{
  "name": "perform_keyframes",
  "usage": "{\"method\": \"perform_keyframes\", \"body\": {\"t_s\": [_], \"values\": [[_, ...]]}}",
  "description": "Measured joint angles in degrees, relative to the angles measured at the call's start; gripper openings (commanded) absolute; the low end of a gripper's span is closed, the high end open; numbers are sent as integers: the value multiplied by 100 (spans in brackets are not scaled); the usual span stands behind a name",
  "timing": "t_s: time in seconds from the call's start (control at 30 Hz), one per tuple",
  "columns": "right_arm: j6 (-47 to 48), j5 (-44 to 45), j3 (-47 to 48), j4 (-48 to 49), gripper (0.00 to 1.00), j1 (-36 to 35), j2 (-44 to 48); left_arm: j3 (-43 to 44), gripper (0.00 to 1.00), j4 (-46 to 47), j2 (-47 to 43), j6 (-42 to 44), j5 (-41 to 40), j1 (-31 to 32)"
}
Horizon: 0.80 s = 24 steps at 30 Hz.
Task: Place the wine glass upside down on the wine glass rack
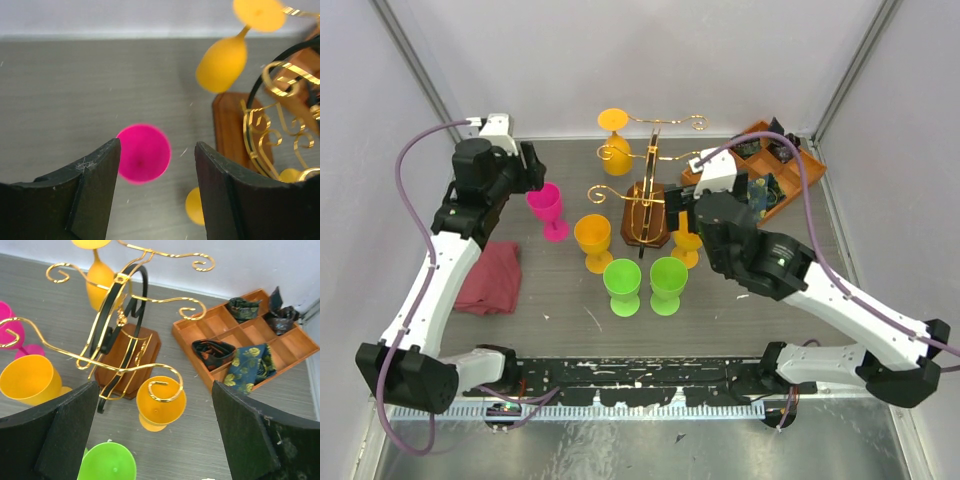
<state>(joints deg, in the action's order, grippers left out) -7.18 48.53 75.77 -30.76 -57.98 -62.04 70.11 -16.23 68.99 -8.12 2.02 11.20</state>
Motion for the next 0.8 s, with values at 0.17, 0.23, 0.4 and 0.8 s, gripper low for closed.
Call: {"method": "perform_keyframes", "body": {"t_s": [0.17, 0.23, 0.4, 0.8], "values": [[-374, -385, 149, -186, 100, 0, -389, -48, 70, -833, 0, 20, -555, 0], [-492, -529, 151, -232, 100, 0, -393, -157, 70, -986, -4, 22, -704, 0], [-726, -741, 184, -378, 96, 0, -367, -448, 72, -1217, 7, 24, -973, 0], [-925, -979, 184, -608, 92, 0, -94, -715, 74, -911, 490, -2, -1335, -2]]}}
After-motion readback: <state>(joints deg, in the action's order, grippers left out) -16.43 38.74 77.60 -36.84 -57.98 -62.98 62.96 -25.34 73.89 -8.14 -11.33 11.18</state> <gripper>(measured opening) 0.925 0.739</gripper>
